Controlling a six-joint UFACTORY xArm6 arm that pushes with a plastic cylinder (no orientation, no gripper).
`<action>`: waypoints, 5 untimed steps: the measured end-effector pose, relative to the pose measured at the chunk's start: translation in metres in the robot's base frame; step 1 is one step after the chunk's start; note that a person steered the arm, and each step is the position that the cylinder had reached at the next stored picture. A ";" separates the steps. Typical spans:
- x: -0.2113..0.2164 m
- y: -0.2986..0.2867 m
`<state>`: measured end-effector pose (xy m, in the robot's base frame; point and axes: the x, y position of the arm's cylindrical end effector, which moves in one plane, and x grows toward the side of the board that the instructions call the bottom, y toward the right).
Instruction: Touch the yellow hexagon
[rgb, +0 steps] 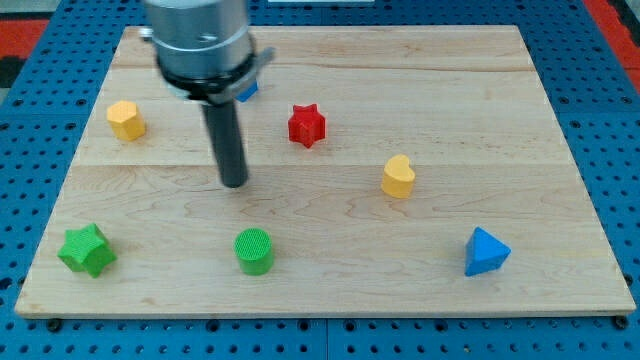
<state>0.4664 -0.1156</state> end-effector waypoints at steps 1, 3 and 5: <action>-0.001 -0.048; -0.023 -0.148; -0.096 -0.175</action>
<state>0.3702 -0.2910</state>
